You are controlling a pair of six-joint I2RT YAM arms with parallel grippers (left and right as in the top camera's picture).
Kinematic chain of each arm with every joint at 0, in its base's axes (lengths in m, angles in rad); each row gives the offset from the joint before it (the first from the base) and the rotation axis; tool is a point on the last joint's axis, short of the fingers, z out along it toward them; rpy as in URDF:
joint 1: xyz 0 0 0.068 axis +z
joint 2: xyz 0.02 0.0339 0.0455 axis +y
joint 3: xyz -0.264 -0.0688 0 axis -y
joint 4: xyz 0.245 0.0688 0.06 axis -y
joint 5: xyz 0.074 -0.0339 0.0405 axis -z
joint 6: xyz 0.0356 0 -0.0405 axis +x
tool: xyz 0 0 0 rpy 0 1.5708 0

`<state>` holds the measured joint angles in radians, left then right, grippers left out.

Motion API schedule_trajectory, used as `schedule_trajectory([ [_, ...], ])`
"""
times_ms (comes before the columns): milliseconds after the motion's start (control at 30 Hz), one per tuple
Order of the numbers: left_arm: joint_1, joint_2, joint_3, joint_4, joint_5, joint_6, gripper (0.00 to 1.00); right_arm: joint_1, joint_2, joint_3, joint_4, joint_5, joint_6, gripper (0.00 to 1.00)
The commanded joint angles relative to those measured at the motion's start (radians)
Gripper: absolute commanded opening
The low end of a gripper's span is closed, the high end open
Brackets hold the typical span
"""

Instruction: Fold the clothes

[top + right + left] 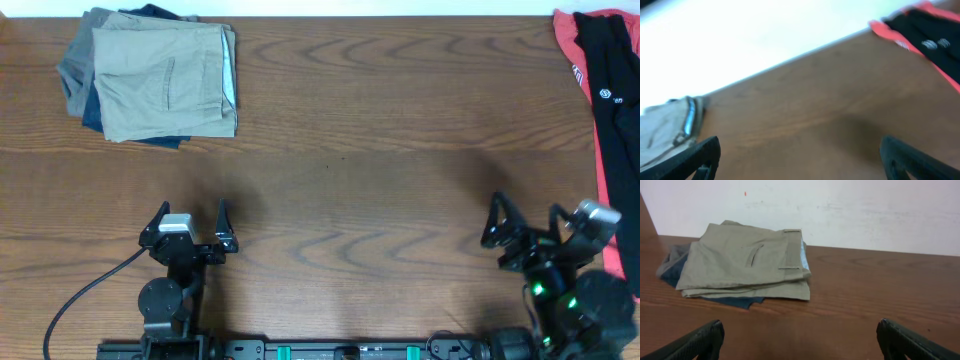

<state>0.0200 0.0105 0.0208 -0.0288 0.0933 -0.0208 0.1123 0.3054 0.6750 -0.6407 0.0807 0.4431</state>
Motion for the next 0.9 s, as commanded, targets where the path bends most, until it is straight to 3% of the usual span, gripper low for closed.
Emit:
schedule_trajectory([
  [0,0.005,-0.006,-0.017,-0.034,-0.001,0.013,0.98,0.016,-0.120,-0.145,0.078,-0.010,-0.041,0.99],
  [267,0.005,-0.006,-0.017,-0.034,-0.001,0.013,0.98,-0.030,-0.303,-0.408,0.291,-0.002,-0.040,0.99],
  [600,0.005,-0.006,-0.017,-0.034,-0.001,0.013,0.98,-0.043,-0.300,-0.512,0.348,-0.002,-0.033,0.99],
  [867,0.005,-0.006,-0.017,-0.034,-0.001,0.013,0.98,-0.043,-0.300,-0.648,0.586,0.016,-0.139,0.99],
])
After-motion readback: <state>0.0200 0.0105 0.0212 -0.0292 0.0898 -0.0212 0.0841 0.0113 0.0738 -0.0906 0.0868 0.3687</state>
